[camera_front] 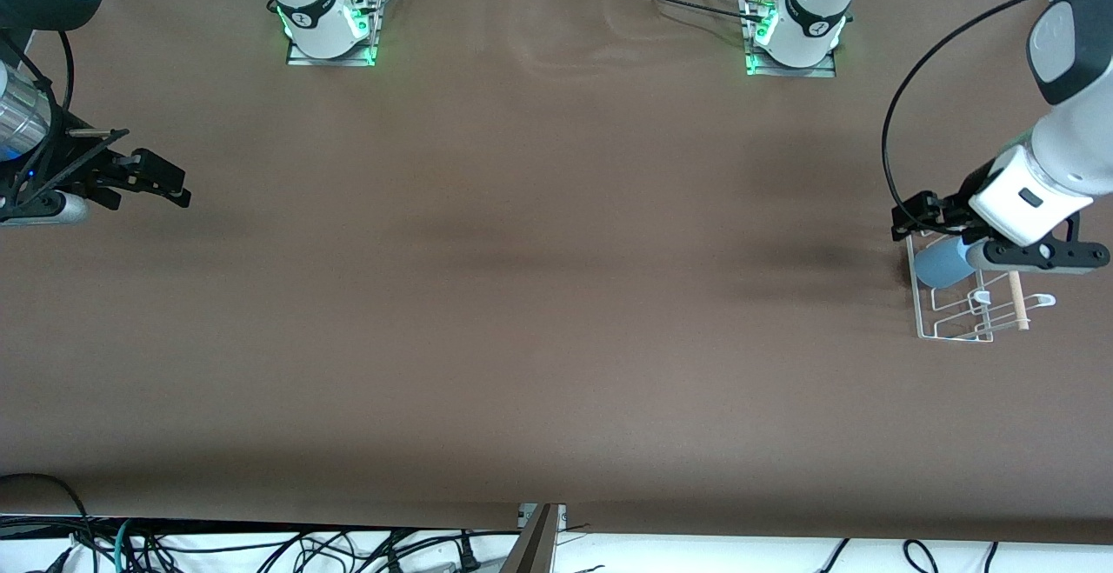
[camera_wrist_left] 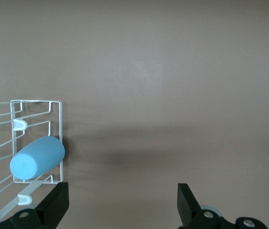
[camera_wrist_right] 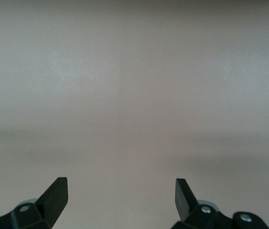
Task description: Transfer cup to left arm and place on rack
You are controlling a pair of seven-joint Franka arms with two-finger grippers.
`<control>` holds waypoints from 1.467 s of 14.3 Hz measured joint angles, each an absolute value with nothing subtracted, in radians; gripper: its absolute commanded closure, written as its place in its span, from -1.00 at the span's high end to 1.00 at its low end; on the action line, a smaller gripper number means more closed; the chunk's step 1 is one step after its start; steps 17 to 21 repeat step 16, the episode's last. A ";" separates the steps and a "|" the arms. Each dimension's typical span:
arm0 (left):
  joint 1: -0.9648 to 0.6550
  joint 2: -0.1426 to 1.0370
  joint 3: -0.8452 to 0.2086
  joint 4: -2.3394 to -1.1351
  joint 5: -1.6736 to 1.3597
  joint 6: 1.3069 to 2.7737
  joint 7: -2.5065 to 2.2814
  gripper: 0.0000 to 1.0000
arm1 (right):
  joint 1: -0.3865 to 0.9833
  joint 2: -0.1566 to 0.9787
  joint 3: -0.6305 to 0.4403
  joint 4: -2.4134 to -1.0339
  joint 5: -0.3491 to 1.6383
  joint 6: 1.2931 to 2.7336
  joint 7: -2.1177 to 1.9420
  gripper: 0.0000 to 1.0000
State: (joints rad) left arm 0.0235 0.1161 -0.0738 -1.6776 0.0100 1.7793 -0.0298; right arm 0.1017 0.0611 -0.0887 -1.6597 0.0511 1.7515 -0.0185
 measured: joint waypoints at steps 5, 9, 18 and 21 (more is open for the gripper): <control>-0.033 0.070 -0.042 -1.703 0.014 1.779 -0.031 1.00 | 0.101 0.061 -0.089 -1.660 0.051 1.752 -0.019 0.98; -0.033 0.051 -0.038 -1.707 0.012 1.779 -0.031 1.00 | 0.101 0.061 -0.089 -1.660 0.051 1.752 -0.019 0.98; -0.033 0.017 -0.033 -1.750 0.002 1.779 -0.032 1.00 | 0.101 0.061 -0.089 -1.660 0.051 1.752 -0.019 0.98; -0.033 0.017 -0.033 -1.750 0.002 1.779 -0.032 1.00 | 0.101 0.061 -0.089 -1.660 0.051 1.752 -0.019 0.98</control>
